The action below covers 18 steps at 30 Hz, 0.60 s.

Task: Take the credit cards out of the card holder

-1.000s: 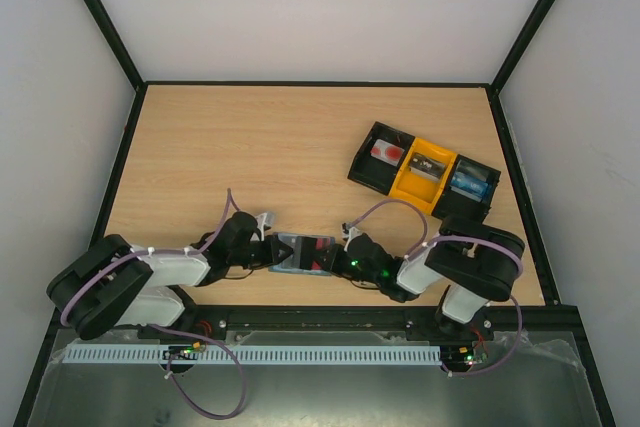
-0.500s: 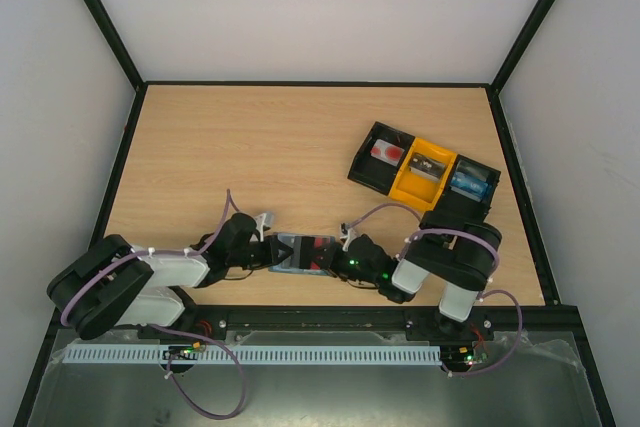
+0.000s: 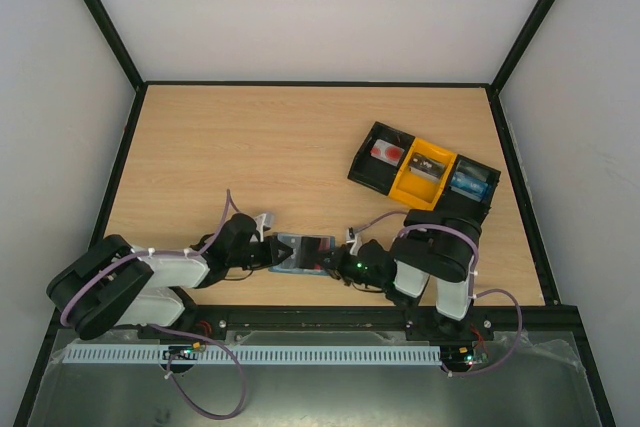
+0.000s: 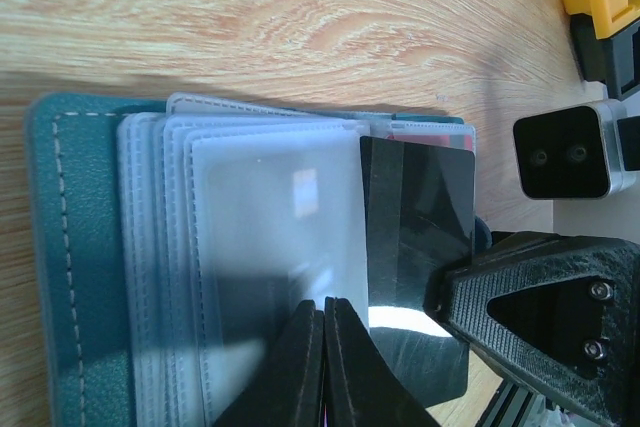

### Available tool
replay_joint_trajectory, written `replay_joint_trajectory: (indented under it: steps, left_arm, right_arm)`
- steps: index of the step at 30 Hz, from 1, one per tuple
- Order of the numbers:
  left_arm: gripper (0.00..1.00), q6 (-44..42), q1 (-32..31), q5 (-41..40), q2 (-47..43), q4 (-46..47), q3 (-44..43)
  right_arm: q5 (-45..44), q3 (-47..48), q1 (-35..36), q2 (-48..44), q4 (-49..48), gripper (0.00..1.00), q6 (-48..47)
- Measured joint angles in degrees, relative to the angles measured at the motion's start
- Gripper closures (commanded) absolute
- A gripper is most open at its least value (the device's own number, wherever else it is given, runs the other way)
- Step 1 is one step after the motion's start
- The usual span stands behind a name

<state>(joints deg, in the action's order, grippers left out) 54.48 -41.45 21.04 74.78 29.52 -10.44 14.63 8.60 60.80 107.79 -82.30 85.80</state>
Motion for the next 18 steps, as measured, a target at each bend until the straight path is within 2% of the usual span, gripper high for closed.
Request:
replay_joint_trajectory:
  steps: [10, 13, 18]
  left_arm:
    - [0.91, 0.0, 0.0, -0.4, -0.5, -1.6, -0.7]
    - [0.89, -0.1, 0.0, -0.4, -0.5, -1.9, -0.9]
    - [0.80, -0.2, 0.0, -0.2, -0.5, -3.0, -1.8]
  right_arm:
    - [-0.4, -2.0, -0.8, -3.3, 1.4, 0.98, -0.7]
    - [-1.7, -2.1, -1.0, -8.1, 7.2, 0.98, -2.3]
    - [-5.5, -1.0, -1.2, -20.5, 22.3, 0.98, -6.6]
